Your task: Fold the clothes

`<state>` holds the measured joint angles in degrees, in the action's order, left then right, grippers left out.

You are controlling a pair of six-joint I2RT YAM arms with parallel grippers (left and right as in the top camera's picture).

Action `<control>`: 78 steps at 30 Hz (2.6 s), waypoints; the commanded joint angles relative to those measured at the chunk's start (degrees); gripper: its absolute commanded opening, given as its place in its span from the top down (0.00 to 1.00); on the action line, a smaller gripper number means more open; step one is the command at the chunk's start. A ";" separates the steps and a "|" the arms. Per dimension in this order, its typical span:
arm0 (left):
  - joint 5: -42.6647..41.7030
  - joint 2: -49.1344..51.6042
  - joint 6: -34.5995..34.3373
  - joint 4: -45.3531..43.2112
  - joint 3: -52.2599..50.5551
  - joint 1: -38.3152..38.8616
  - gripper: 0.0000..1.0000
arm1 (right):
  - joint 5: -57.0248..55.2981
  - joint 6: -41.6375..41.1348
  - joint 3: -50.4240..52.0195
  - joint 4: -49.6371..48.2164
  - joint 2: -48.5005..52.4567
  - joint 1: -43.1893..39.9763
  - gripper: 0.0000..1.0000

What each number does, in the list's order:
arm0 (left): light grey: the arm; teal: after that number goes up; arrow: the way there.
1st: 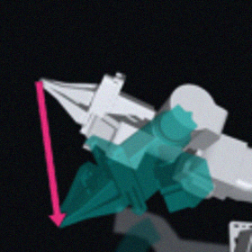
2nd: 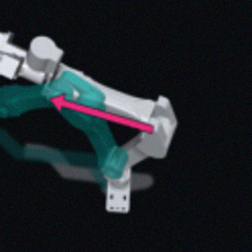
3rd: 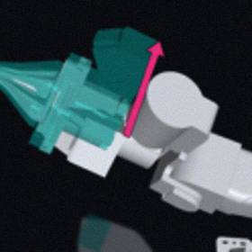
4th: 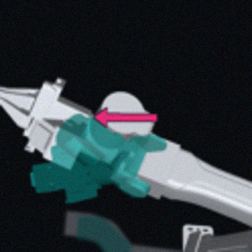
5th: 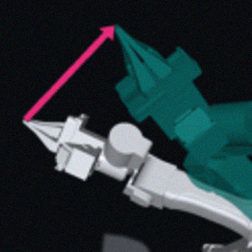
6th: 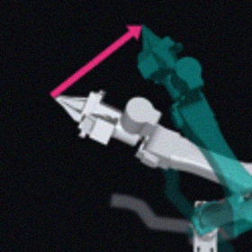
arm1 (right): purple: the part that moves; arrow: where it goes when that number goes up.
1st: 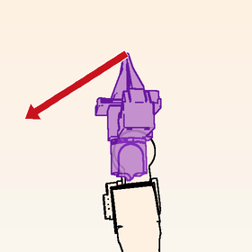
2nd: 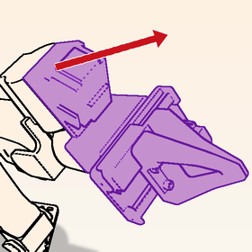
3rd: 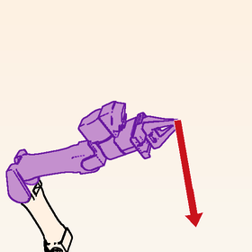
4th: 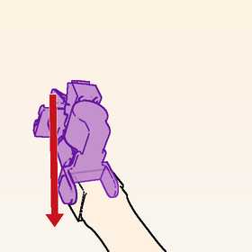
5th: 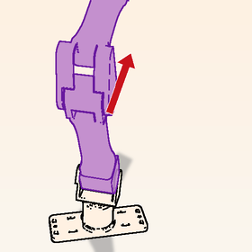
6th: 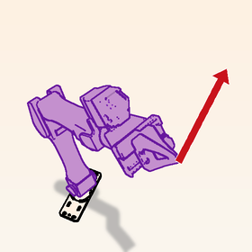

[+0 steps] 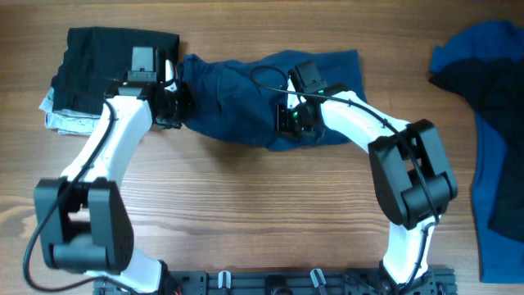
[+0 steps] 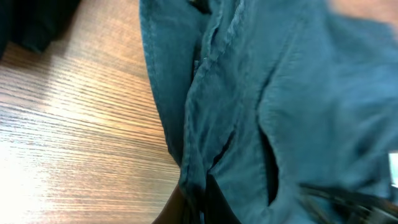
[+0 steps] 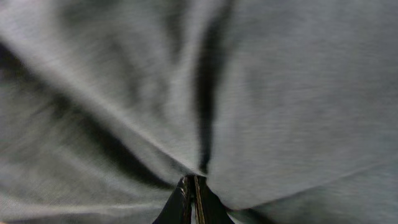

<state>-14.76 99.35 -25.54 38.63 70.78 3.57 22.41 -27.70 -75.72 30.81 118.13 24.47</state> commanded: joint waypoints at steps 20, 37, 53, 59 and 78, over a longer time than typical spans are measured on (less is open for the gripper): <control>0.66 -9.68 3.76 -0.02 1.66 2.86 0.96 | 0.35 2.25 -0.98 -12.57 -12.44 -1.64 0.96; 2.82 -9.68 5.88 2.80 1.66 4.46 0.96 | -0.63 0.59 -0.76 -23.69 7.28 3.39 0.96; 2.82 -9.79 7.58 4.76 1.66 4.48 0.96 | -0.87 0.76 -3.15 -31.02 -5.53 -1.68 0.96; 2.82 -9.79 7.56 4.74 1.66 4.48 0.96 | -0.85 0.57 -3.13 -34.49 -2.10 -0.59 0.96; 2.82 -9.79 8.92 5.77 1.66 4.70 0.96 | -3.13 1.11 -3.15 -54.29 16.85 3.80 0.96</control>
<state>-11.84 91.26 -18.92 44.25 71.00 7.84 18.98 -27.14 -79.00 -21.12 133.73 27.94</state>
